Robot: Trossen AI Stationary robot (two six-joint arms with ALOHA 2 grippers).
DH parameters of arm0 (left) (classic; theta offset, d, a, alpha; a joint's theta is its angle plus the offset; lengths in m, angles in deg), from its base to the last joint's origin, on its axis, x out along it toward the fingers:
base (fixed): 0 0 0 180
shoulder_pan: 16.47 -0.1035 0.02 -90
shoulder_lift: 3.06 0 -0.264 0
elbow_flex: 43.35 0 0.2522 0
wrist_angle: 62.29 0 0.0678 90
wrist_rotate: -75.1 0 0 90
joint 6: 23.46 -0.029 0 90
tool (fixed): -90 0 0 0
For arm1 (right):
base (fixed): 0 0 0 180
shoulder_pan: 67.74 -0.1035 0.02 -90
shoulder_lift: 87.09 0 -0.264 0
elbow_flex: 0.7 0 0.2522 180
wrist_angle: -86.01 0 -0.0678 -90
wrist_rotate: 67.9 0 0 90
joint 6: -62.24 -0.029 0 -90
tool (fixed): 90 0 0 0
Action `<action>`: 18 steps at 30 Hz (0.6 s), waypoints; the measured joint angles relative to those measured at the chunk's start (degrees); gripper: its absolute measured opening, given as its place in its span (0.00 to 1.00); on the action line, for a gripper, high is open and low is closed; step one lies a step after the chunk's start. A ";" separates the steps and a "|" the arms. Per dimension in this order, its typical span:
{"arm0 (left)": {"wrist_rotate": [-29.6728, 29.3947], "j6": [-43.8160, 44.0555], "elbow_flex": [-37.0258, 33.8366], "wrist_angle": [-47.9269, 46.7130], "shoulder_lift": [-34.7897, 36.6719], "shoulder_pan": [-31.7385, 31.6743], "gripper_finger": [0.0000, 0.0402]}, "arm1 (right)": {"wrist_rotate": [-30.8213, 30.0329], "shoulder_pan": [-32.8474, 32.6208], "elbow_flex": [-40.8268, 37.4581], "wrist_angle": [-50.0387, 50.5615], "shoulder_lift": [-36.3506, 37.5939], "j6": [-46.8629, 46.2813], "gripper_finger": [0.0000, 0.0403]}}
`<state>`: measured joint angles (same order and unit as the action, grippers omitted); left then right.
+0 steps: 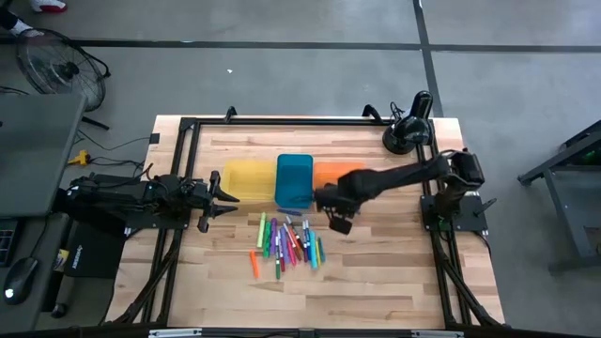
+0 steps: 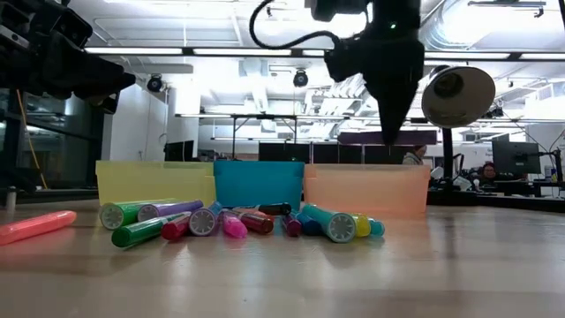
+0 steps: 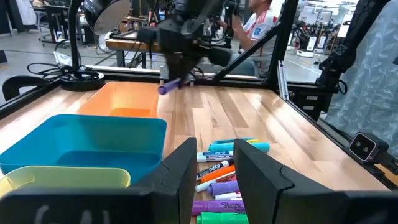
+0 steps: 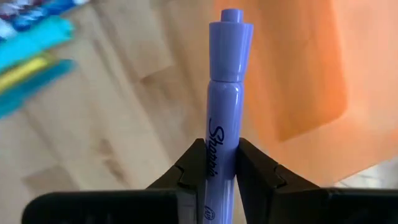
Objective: Pick & Place Markers
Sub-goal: Put the right light violet highlighter into the orange bin
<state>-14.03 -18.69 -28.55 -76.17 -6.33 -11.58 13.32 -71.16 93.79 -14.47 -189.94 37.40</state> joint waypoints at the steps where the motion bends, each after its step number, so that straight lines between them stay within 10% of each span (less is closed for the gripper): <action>1: 0.01 0.00 0.00 0.00 0.01 0.01 0.26 | -0.05 1.15 0.00 0.00 -0.01 2.37 0.14; 18: 0.00 0.00 0.00 0.00 0.01 0.00 0.26 | -3.93 16.25 0.09 -6.77 0.00 30.61 0.15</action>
<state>-14.03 -18.69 -28.54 -76.17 -6.31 -11.58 9.39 -54.90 93.88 -21.24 -189.94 68.00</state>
